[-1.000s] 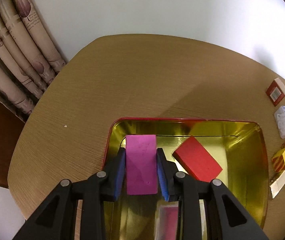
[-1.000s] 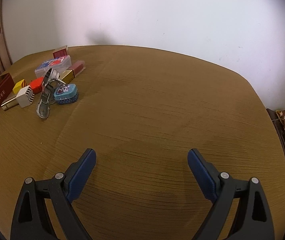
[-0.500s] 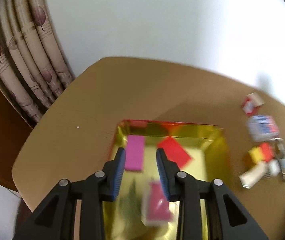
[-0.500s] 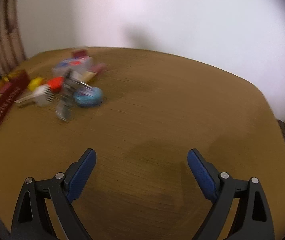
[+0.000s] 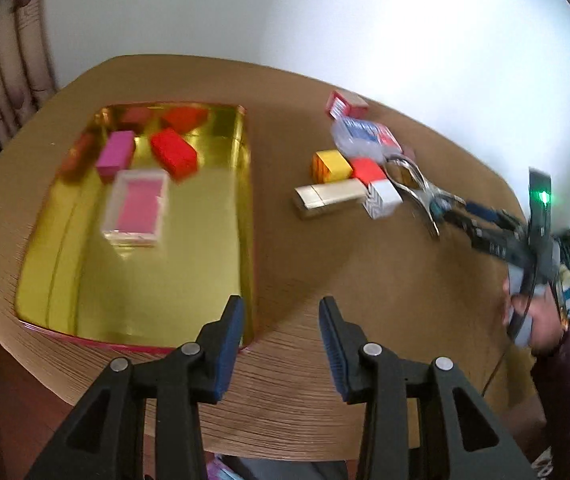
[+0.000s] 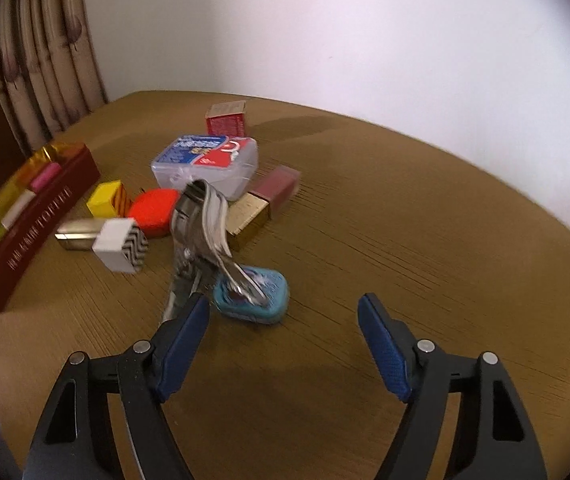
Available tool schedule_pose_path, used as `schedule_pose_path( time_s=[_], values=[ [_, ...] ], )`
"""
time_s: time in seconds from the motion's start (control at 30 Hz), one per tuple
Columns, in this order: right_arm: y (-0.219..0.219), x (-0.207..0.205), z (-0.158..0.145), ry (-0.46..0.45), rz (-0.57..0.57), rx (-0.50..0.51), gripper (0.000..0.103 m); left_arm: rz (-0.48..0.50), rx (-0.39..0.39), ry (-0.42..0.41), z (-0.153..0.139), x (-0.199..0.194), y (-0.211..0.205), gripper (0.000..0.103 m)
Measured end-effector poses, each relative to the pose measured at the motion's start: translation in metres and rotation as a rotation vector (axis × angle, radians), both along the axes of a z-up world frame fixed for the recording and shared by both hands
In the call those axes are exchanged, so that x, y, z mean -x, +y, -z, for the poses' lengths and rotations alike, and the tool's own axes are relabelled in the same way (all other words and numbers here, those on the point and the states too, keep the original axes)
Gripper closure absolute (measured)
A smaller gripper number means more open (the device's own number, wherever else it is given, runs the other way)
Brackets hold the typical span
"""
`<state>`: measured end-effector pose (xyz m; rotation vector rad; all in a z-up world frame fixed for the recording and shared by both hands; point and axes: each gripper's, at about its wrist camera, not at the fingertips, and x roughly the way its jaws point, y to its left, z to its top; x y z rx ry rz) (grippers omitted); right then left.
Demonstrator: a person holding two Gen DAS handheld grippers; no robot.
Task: Organize rigid objects
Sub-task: 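Grasp the blue dog-print tin on the keyring with the right tool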
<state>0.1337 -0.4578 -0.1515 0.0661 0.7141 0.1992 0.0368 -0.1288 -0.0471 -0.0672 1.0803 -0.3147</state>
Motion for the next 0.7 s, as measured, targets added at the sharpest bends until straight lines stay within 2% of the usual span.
schedule_pose_path(
  time_s=[0.03,0.13,0.17,0.23,0.27,0.33,0.37,0.5,0.7],
  values=[
    [0.000,-0.004,0.000,0.004,-0.013,-0.022,0.028,0.008,0.004,0.003,0.001,-0.001,-0.002,0.064],
    [0.004,-0.016,0.003,0.015,0.002,0.025,0.028,0.013,-0.013,-0.008,0.001,-0.004,-0.005,0.064],
    [0.005,-0.018,0.004,0.019,-0.011,0.013,0.028,0.018,-0.016,-0.007,0.001,-0.006,-0.005,0.064],
    [0.010,-0.024,0.008,0.028,-0.011,0.031,0.031,0.025,-0.010,0.003,0.003,-0.010,-0.004,0.064],
    [0.013,-0.027,0.010,0.039,-0.011,0.042,0.036,0.023,-0.008,0.012,0.005,-0.012,-0.003,0.064],
    [0.015,-0.030,0.012,0.045,-0.009,0.037,0.059,0.020,-0.005,0.025,0.006,-0.014,-0.003,0.064],
    [0.015,-0.030,0.011,0.044,-0.007,0.035,0.065,0.019,-0.003,0.027,0.008,-0.015,-0.003,0.064],
    [0.011,-0.025,0.009,0.067,0.014,0.025,0.065,0.019,0.004,0.030,0.006,-0.013,-0.004,0.064],
    [-0.016,0.016,0.009,0.085,0.078,-0.041,0.065,0.042,-0.044,-0.057,-0.007,0.003,-0.013,0.064]
  ],
)
